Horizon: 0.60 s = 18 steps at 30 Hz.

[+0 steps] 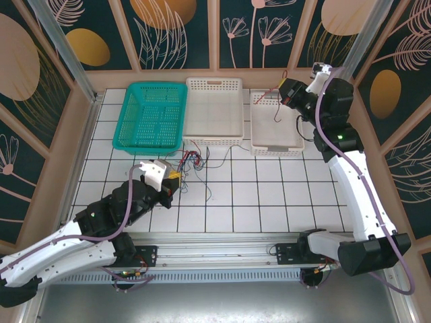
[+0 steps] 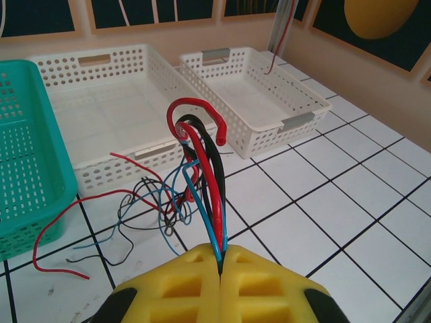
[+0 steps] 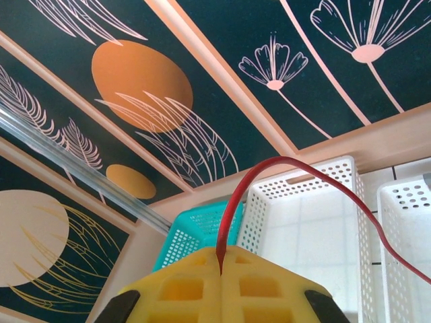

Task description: Untangle the cables

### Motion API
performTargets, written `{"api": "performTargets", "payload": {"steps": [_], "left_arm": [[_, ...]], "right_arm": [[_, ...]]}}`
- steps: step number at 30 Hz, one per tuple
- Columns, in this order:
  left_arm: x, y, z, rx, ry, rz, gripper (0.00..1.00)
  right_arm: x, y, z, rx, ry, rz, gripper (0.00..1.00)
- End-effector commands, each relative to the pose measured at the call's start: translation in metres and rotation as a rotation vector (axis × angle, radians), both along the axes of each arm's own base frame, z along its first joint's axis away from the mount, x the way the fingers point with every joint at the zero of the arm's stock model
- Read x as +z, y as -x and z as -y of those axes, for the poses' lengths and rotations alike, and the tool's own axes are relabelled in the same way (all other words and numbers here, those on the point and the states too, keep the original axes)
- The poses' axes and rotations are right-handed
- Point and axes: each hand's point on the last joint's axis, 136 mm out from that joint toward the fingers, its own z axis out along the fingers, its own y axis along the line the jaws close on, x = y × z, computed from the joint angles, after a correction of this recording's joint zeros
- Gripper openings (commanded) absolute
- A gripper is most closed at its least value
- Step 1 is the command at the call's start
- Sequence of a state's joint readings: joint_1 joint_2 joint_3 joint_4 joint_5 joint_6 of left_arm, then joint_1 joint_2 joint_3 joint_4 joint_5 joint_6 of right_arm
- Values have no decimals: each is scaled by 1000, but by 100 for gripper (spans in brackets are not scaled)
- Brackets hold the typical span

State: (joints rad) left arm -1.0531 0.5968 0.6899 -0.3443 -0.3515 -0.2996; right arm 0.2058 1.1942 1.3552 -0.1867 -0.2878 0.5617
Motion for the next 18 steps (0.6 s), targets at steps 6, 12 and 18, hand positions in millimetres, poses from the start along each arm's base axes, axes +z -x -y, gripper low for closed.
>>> {"api": "performTargets", "payload": {"steps": [6,12,18], "left_arm": [[2,-1,0,8,5,13,0],[1,-1,0,7,5,13,0],[0,-2,-1,10,4,11,0]], "right_arm": [[16,-1,-2,1,6,59,0],[2,-10,1,-12,24,37,0],[-32,-30,10,-30,15,-27,0]]}}
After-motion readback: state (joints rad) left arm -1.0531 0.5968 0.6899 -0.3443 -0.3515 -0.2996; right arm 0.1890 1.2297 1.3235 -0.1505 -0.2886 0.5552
